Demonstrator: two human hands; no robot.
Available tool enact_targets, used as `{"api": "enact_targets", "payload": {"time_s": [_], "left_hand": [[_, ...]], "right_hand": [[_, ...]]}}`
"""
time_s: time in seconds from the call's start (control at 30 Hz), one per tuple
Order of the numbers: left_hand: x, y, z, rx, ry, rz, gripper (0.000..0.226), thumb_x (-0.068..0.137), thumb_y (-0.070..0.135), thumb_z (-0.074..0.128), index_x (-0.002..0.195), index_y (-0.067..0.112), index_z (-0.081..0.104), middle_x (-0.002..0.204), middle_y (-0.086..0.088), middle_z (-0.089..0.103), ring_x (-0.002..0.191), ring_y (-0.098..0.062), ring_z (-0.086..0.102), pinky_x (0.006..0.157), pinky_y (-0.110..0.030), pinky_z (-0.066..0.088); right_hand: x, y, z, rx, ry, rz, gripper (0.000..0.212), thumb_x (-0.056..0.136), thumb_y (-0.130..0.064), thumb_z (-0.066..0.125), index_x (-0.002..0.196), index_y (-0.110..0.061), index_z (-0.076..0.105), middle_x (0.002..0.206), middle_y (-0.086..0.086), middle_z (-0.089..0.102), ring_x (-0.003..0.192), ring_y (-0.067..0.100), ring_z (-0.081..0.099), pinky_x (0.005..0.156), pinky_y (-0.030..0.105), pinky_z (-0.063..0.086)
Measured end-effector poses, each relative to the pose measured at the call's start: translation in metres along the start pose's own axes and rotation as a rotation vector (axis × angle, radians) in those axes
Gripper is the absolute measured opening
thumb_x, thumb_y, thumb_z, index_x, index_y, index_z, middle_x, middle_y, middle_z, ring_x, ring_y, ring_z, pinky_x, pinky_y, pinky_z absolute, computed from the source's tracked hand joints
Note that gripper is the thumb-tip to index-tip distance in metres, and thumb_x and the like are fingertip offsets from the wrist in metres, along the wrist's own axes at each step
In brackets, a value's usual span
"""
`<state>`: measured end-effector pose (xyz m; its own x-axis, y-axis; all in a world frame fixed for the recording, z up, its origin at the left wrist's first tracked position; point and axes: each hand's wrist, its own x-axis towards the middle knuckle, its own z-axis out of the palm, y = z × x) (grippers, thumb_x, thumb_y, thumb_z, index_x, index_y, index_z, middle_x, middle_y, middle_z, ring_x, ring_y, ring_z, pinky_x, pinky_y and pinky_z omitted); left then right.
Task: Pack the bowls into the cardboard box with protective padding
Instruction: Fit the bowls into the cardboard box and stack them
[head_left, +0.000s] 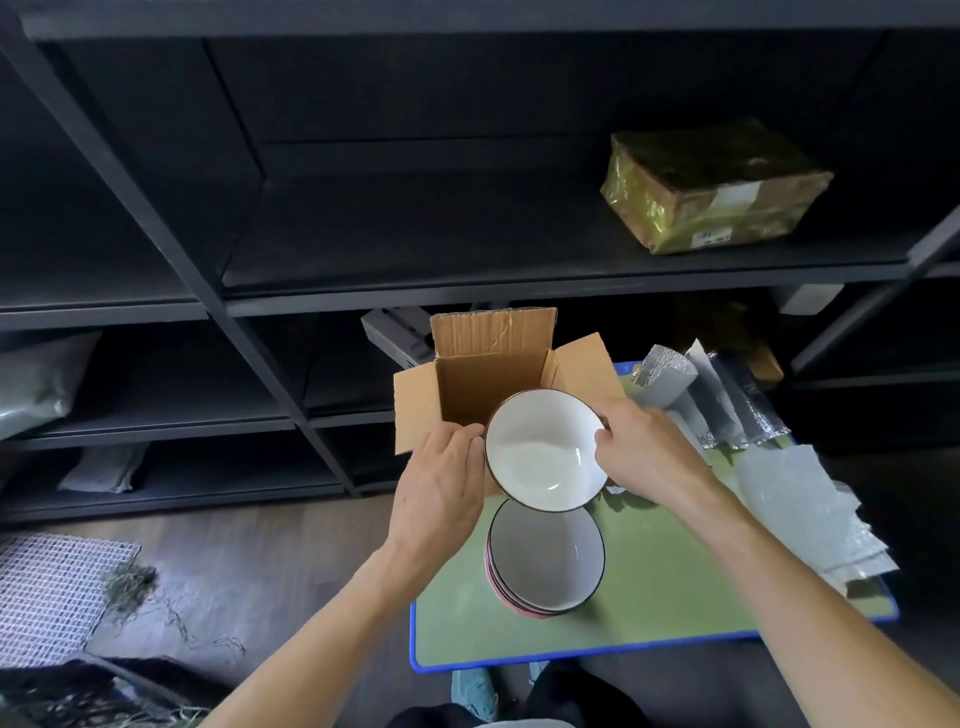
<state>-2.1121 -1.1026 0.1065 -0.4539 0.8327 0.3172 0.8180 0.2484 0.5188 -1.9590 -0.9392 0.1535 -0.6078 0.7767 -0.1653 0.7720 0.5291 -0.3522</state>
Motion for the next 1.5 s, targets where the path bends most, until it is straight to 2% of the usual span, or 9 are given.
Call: {"api": "enact_targets", "payload": {"time_s": [0.2, 0.33, 0.43, 0.6, 0.77, 0.97, 1.13, 1.37, 1.5], "left_hand": [[-0.021, 0.009, 0.006, -0.178, -0.122, -0.162, 0.044, 0.106, 0.039, 0.022, 0.113, 0.023, 0.062, 0.101, 0.012, 0.064, 0.089, -0.009, 0.055, 0.079, -0.035, 0.049], [-0.034, 0.010, 0.009, -0.193, -0.196, -0.252, 0.054, 0.100, 0.053, 0.014, 0.085, 0.016, 0.050, 0.075, 0.001, 0.058, 0.070, -0.020, 0.049, 0.068, -0.043, 0.044], [-0.042, 0.014, 0.011, -0.187, -0.221, -0.252, 0.040, 0.103, 0.048, 0.029, 0.076, 0.020, 0.041, 0.065, 0.002, 0.047, 0.062, -0.018, 0.041, 0.061, -0.038, 0.039], [-0.049, 0.010, 0.018, -0.128, -0.246, -0.256, 0.029, 0.099, 0.045, 0.045, 0.078, 0.025, 0.044, 0.066, 0.009, 0.050, 0.059, -0.012, 0.045, 0.056, -0.030, 0.039], [-0.056, 0.007, 0.025, -0.046, -0.269, -0.280, 0.026, 0.096, 0.034, 0.046, 0.074, 0.020, 0.042, 0.065, 0.005, 0.048, 0.057, -0.016, 0.043, 0.053, -0.032, 0.039], [-0.055, 0.005, 0.027, 0.023, -0.295, -0.270, 0.022, 0.094, 0.033, 0.047, 0.077, 0.020, 0.046, 0.069, 0.004, 0.053, 0.060, -0.016, 0.050, 0.056, -0.037, 0.047], [-0.056, 0.004, 0.030, 0.058, -0.298, -0.244, 0.019, 0.092, 0.031, 0.048, 0.077, 0.019, 0.046, 0.070, 0.004, 0.053, 0.060, -0.019, 0.050, 0.057, -0.042, 0.049], [-0.058, 0.004, 0.031, 0.056, -0.298, -0.236, 0.017, 0.095, 0.038, 0.046, 0.095, 0.023, 0.053, 0.079, 0.007, 0.061, 0.067, -0.019, 0.058, 0.062, -0.041, 0.053], [-0.055, 0.004, 0.030, 0.043, -0.352, -0.227, 0.033, 0.098, 0.045, 0.043, 0.124, 0.027, 0.053, 0.100, 0.008, 0.066, 0.082, -0.018, 0.063, 0.071, -0.037, 0.054]], "right_hand": [[-0.022, 0.012, 0.010, 0.074, -0.045, 0.043, 0.010, 0.085, -0.006, 0.040, 0.083, -0.011, 0.048, 0.076, 0.007, 0.056, 0.078, 0.033, 0.053, 0.053, 0.034, 0.032], [-0.036, 0.016, 0.017, 0.041, -0.050, 0.077, 0.007, 0.086, -0.007, 0.041, 0.084, -0.011, 0.047, 0.075, 0.009, 0.059, 0.079, 0.036, 0.050, 0.052, 0.032, 0.031], [-0.044, 0.019, 0.027, 0.064, -0.086, 0.084, 0.012, 0.085, -0.007, 0.042, 0.089, -0.011, 0.052, 0.079, 0.011, 0.062, 0.082, 0.038, 0.055, 0.061, 0.036, 0.043], [-0.053, 0.019, 0.038, 0.088, -0.143, 0.076, 0.014, 0.087, -0.003, 0.043, 0.095, -0.007, 0.053, 0.082, 0.009, 0.058, 0.085, 0.036, 0.053, 0.063, 0.038, 0.040], [-0.063, 0.012, 0.042, 0.065, -0.171, 0.075, 0.022, 0.093, -0.003, 0.043, 0.111, -0.010, 0.053, 0.099, 0.010, 0.061, 0.086, 0.027, 0.044, 0.062, 0.036, 0.031], [-0.066, 0.009, 0.046, 0.029, -0.125, 0.062, 0.038, 0.090, 0.001, 0.043, 0.126, -0.006, 0.052, 0.083, 0.001, 0.044, 0.084, 0.027, 0.037, 0.050, 0.022, 0.025], [-0.066, 0.014, 0.056, 0.035, -0.163, 0.109, 0.040, 0.092, -0.003, 0.044, 0.130, -0.011, 0.051, 0.110, 0.010, 0.049, 0.086, 0.028, 0.042, 0.066, 0.032, 0.026], [-0.068, 0.022, 0.069, 0.047, -0.118, 0.101, 0.039, 0.099, -0.012, 0.042, 0.136, -0.021, 0.047, 0.120, 0.009, 0.050, 0.101, 0.034, 0.058, 0.070, 0.034, 0.033], [-0.069, 0.023, 0.069, 0.062, -0.133, 0.082, 0.031, 0.099, -0.018, 0.043, 0.129, -0.019, 0.046, 0.102, 0.005, 0.051, 0.088, 0.029, 0.049, 0.071, 0.036, 0.036]]}}
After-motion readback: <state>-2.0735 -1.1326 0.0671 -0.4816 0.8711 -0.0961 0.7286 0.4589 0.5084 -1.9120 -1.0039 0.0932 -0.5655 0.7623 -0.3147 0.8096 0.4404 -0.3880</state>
